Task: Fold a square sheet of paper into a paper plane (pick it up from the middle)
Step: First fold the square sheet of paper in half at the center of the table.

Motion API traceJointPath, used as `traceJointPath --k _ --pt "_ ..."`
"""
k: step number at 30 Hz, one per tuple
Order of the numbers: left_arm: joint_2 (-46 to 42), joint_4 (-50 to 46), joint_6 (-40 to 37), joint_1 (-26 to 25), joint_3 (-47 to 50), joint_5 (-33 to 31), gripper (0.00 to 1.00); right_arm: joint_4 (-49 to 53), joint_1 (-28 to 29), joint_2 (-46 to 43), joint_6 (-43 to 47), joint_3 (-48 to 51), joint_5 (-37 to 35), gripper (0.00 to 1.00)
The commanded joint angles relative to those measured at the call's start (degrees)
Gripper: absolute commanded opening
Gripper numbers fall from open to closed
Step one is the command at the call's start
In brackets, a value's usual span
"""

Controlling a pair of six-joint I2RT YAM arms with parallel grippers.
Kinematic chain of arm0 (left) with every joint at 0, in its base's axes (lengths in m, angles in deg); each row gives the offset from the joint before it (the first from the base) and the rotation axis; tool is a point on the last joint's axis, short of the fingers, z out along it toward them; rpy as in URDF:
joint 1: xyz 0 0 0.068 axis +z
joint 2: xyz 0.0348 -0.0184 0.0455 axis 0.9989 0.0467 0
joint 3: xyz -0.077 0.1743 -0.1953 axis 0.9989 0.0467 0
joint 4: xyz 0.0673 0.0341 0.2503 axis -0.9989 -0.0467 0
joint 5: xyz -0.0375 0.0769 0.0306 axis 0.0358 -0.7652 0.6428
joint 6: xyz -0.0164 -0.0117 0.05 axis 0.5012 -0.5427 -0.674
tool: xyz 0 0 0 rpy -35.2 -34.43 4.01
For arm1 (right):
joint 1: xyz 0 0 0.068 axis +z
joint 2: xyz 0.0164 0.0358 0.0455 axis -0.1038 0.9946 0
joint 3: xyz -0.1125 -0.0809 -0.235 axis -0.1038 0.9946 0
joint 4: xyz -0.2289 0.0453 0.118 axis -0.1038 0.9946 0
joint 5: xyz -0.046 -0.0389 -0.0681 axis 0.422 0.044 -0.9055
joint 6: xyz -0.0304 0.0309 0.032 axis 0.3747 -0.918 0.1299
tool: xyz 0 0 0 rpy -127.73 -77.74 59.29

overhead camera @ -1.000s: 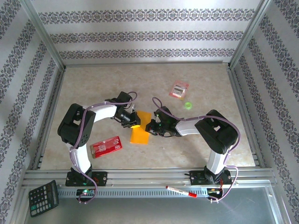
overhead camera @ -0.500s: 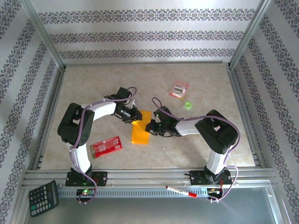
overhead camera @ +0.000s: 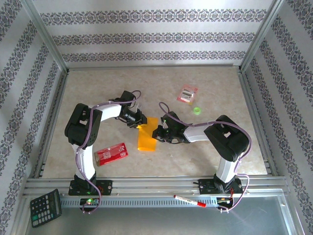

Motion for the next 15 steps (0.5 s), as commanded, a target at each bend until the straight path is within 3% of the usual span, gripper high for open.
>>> traceJointPath --k 1,15 --pt "-2.8 2.5 0.2 0.7 -2.1 0.7 0.23 13.4 1.0 7.0 1.8 3.9 -5.2 0.0" --pt "4.5 0.0 -1.7 2.5 -5.3 -5.2 0.22 13.1 1.0 6.8 1.7 4.3 -5.2 0.0"
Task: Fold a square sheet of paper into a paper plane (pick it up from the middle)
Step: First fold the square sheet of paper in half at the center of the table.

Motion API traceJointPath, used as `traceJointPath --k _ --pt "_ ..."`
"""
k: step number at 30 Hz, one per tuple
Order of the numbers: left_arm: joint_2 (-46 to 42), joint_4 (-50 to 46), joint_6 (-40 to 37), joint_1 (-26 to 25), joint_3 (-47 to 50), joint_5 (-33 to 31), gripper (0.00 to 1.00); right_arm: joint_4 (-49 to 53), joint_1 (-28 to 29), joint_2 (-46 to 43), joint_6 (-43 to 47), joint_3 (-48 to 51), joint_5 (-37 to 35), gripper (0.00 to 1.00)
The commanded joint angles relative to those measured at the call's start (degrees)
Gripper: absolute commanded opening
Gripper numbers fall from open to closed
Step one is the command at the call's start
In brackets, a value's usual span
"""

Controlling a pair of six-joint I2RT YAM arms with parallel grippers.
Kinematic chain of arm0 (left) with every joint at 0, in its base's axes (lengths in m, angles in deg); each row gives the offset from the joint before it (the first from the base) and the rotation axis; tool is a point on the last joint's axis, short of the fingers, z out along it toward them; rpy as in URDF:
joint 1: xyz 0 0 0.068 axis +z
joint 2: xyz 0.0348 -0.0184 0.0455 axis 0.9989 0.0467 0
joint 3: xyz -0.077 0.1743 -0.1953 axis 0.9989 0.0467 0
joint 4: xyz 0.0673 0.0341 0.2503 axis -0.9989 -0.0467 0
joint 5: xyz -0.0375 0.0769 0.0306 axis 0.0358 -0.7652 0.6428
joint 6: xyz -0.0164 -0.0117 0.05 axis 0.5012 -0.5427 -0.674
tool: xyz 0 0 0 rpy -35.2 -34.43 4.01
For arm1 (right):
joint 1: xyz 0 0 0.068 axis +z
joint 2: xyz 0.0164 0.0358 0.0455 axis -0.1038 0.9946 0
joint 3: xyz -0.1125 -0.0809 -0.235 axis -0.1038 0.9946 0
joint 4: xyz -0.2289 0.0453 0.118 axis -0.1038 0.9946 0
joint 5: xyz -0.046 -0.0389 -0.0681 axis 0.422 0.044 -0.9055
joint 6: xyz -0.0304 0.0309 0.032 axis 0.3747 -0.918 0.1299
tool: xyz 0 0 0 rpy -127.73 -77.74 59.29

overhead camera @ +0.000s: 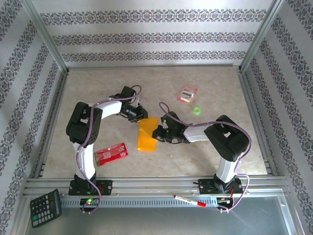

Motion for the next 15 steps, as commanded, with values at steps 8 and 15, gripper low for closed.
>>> traceJointPath --k 8,15 --pt "0.5 -1.9 -1.7 1.9 -1.8 -2.3 0.25 12.9 0.9 7.2 1.6 4.4 -5.2 0.0" --pt "-10.3 -0.3 1.2 -0.4 5.9 1.0 0.29 12.8 0.9 7.2 1.5 4.3 -5.3 0.0"
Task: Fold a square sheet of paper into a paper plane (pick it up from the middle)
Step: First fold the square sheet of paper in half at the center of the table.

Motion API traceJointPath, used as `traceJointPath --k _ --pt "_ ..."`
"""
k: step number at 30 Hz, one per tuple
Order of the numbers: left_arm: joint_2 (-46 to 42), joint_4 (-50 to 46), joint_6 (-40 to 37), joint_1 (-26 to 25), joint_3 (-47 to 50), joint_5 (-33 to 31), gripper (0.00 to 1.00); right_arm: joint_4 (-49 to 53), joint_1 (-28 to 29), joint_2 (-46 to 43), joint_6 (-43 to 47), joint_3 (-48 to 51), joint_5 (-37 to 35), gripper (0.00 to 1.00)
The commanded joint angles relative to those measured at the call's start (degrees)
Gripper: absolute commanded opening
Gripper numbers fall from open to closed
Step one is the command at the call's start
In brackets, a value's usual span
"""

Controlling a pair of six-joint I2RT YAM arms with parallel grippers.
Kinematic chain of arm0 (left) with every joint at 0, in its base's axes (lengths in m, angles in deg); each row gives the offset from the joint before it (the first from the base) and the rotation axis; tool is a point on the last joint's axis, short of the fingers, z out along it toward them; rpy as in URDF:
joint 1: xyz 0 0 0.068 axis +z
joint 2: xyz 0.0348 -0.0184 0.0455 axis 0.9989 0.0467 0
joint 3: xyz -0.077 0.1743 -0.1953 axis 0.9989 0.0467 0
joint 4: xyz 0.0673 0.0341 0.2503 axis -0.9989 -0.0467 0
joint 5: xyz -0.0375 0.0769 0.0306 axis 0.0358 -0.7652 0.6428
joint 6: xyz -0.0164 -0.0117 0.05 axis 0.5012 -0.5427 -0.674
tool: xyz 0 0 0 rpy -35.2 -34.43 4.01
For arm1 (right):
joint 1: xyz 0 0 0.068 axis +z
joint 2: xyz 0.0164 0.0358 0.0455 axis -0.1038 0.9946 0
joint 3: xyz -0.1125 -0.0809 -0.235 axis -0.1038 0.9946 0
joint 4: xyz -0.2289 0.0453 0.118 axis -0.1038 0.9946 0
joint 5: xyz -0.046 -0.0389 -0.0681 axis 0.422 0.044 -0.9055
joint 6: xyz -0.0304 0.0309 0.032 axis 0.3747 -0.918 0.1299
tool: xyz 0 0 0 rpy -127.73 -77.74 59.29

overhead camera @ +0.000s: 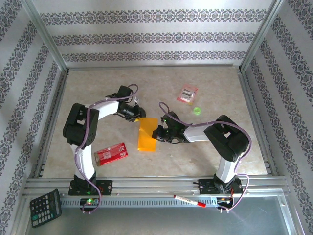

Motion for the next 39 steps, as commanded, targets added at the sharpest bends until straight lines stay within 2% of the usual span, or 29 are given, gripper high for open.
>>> traceJointPath --k 1,6,9,14,18,27,35,39 --pt "-6.4 0.7 2.0 -1.8 4.7 1.6 0.29 13.0 0.9 7.2 1.5 4.1 -5.3 0.0" --pt "-11.5 4.3 6.2 -5.2 14.6 3.6 0.25 13.1 0.9 7.2 1.6 3.9 -5.1 0.0" --pt "-12.3 4.4 6.2 -5.3 17.6 3.3 0.24 13.1 0.8 7.2 1.6 3.8 -5.1 0.0" --pt "-9.2 1.9 3.6 -4.3 18.9 1.1 0.21 13.3 0.7 7.4 2.2 3.4 -4.9 0.0" --pt "-11.0 0.1 2.2 -3.8 18.9 -0.1 0.2 13.3 0.7 7.5 2.3 3.5 -4.8 0.0" --pt "-16.1 3.7 6.8 -6.9 21.1 5.9 0.25 13.4 0.6 7.3 2.3 3.7 -5.0 0.0" --pt "-12.9 0.9 3.8 -6.1 24.5 1.4 0.23 13.3 0.5 7.4 2.6 4.0 -5.1 0.0" --pt "-15.5 -0.9 2.0 -6.1 24.2 0.7 0.24 13.3 0.4 7.5 2.6 4.0 -5.0 0.0"
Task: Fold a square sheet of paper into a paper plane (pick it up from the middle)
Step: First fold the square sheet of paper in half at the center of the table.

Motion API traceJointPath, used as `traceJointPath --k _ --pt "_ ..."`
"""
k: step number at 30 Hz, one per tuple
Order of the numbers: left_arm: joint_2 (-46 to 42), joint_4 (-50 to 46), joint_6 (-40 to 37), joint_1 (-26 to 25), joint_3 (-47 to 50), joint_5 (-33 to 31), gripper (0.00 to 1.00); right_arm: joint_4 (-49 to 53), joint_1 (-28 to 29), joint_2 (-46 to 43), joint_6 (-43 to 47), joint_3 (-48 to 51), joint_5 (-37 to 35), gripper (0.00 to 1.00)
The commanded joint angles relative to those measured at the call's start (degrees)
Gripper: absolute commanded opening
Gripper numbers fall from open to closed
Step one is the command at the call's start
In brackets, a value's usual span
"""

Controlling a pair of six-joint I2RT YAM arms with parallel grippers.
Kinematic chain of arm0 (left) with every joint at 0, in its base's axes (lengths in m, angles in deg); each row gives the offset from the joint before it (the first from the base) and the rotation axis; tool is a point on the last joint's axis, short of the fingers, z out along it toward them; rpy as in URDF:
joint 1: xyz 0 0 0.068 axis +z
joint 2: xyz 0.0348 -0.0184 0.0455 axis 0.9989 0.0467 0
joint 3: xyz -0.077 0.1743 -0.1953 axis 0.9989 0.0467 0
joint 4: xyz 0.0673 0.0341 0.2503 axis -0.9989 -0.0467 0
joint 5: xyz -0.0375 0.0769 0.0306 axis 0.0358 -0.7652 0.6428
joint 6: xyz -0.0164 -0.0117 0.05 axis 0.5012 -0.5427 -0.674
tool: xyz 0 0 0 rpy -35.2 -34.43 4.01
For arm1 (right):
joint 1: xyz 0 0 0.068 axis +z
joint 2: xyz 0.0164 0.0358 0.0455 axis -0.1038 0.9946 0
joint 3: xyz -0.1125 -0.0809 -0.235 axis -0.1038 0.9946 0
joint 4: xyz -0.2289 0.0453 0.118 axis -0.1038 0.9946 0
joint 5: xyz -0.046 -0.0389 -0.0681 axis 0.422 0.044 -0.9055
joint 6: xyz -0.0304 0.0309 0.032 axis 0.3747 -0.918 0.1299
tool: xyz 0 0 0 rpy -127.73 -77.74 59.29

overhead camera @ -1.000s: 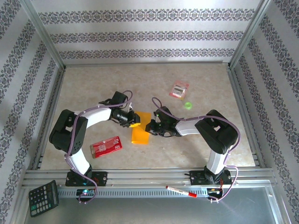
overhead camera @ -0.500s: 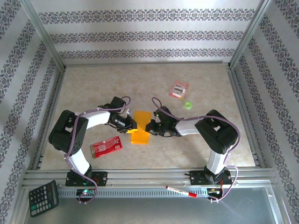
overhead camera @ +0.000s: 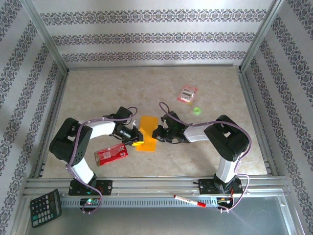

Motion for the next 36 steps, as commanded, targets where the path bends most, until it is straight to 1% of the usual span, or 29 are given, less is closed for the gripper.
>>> traceJointPath --k 1,5,8,14,17,20,24,26,29,33,36 --pt "-2.6 -4.3 -2.8 0.1 -0.1 -1.7 0.24 13.3 0.7 7.4 2.4 4.2 -5.6 0.0" --pt "-6.4 -1.9 -0.6 -1.2 0.8 0.8 0.26 13.3 0.7 7.1 2.3 4.1 -5.7 0.0" --pt "-6.4 -1.3 0.4 -1.7 2.0 1.8 0.26 13.3 0.7 7.1 2.4 4.2 -5.7 0.0" --pt "-2.8 -3.6 -1.3 -1.6 3.6 0.2 0.24 13.3 0.7 7.0 2.5 4.3 -5.7 0.0" --pt "-1.8 -5.6 -2.7 -0.6 4.0 -1.5 0.23 13.3 0.7 7.1 2.6 4.3 -5.9 0.0" --pt "-4.0 -6.8 -3.8 -0.1 2.8 -2.4 0.23 13.1 0.7 7.3 2.5 4.3 -5.7 0.0" --pt "-8.3 -4.0 -2.2 -0.2 1.8 0.9 0.24 12.9 0.7 7.1 2.4 4.5 -5.8 0.0" --pt "-8.6 -3.1 -1.7 -0.2 0.9 1.2 0.24 12.9 0.7 7.1 2.4 4.4 -5.8 0.0" --pt "-6.4 -3.0 -2.3 0.3 -1.7 -0.3 0.24 12.8 0.7 7.1 2.4 4.3 -5.8 0.0" --pt "-1.9 -3.5 -4.5 1.1 -6.4 -2.0 0.24 12.8 0.7 7.0 2.4 4.4 -5.9 0.0" --pt "1.9 -4.0 -6.1 2.0 -8.1 -2.9 0.23 12.7 0.7 6.9 2.1 4.4 -5.9 0.0"
